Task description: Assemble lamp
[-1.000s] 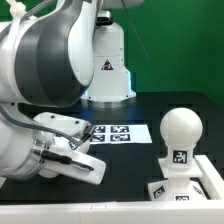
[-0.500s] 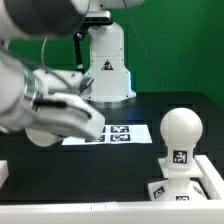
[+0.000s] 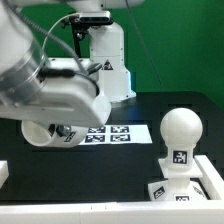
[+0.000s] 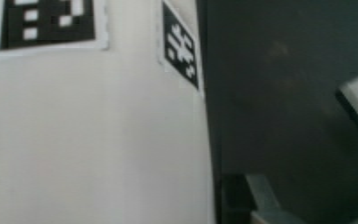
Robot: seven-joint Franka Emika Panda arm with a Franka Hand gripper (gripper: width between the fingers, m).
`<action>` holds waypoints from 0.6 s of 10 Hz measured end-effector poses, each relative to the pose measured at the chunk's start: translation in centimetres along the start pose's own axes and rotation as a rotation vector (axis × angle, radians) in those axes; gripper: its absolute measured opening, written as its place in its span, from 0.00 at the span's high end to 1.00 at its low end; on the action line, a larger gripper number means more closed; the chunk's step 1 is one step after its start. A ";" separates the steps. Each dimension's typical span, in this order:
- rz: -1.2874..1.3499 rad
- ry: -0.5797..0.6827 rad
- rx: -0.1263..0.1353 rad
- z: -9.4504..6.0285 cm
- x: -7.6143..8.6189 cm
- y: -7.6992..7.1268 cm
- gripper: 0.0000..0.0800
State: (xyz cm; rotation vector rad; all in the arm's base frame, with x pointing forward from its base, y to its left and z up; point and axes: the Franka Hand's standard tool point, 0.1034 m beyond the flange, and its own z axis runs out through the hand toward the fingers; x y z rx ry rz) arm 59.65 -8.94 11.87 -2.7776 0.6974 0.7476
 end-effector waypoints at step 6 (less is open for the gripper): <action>-0.091 0.387 0.044 -8.9 -3.5 -7.3 0.94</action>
Offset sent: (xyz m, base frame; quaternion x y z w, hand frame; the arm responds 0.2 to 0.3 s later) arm 0.0150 0.0237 0.1000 -0.0406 0.1202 -0.0166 0.9918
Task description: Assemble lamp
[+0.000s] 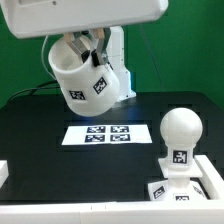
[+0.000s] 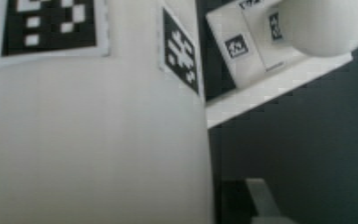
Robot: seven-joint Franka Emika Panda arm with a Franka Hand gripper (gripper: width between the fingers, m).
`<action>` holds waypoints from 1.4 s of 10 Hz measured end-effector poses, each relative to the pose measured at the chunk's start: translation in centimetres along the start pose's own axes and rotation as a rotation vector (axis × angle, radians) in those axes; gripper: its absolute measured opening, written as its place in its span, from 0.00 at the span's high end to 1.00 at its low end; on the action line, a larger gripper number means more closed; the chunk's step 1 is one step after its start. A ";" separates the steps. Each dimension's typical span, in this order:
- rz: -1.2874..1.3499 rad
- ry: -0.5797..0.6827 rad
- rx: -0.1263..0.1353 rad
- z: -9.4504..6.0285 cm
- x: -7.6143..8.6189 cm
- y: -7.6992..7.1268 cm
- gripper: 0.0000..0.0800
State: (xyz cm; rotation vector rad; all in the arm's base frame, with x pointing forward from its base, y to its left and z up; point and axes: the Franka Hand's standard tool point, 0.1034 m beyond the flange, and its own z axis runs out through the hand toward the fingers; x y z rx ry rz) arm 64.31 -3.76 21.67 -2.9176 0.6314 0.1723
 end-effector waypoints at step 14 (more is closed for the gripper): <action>-0.053 0.626 0.169 -2.0 -4.4 -14.8 0.94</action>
Offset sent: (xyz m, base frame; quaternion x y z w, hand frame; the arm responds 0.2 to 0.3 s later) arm 0.0041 0.0402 0.0324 0.0500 0.1120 -0.0113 0.9924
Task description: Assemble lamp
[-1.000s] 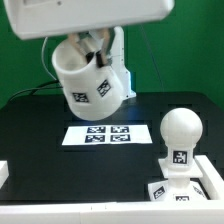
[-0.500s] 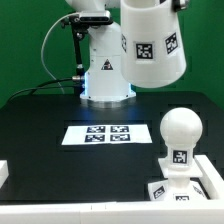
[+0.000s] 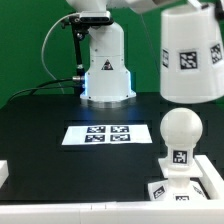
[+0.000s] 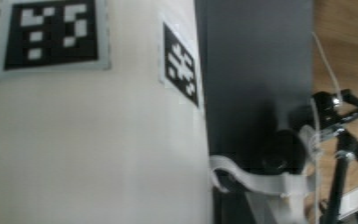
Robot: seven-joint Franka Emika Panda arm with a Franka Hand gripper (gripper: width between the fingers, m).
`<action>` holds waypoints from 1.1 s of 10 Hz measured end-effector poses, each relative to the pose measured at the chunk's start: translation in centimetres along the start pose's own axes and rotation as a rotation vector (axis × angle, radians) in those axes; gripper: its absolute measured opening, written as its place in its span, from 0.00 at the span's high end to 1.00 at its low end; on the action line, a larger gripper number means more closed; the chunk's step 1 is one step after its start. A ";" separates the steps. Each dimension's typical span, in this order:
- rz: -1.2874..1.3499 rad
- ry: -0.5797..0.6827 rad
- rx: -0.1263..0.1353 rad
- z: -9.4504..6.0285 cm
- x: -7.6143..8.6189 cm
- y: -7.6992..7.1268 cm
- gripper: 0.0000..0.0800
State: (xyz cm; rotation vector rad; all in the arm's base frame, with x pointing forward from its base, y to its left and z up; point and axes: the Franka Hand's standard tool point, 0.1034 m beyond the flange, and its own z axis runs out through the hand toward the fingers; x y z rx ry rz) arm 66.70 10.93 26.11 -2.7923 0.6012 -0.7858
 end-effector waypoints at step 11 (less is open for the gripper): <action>-0.095 0.023 -0.008 1.9 -3.2 2.3 0.94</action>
Offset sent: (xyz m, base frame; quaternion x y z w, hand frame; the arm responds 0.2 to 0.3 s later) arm 0.0000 0.0000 0.0000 0.0000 0.0000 0.0000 1.0000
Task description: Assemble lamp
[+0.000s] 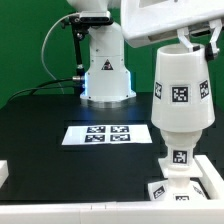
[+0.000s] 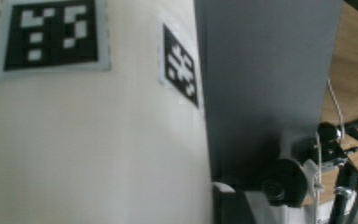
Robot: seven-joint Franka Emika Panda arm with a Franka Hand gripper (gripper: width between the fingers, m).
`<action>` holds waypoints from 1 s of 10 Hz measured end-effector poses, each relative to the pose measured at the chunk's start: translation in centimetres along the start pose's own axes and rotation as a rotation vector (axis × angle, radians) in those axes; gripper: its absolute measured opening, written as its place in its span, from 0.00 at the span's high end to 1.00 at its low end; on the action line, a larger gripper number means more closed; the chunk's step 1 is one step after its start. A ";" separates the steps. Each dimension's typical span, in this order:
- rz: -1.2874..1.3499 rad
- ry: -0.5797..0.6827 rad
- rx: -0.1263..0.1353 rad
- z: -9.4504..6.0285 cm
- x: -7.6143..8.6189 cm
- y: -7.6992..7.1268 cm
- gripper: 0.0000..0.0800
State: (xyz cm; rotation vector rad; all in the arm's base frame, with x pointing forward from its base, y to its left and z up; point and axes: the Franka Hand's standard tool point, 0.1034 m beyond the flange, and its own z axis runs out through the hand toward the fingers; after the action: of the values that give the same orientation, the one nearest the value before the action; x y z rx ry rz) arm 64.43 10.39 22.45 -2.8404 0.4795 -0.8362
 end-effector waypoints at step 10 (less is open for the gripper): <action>-0.042 -0.034 -0.019 3.4 -5.3 0.3 0.94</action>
Offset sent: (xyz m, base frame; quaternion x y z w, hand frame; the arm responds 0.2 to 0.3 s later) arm -0.0177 -0.0096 -0.0385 -0.0500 0.0611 -0.0727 0.9942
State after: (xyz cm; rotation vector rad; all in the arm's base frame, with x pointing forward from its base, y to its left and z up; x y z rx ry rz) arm 62.01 12.06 16.84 -2.8862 0.4267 -0.7938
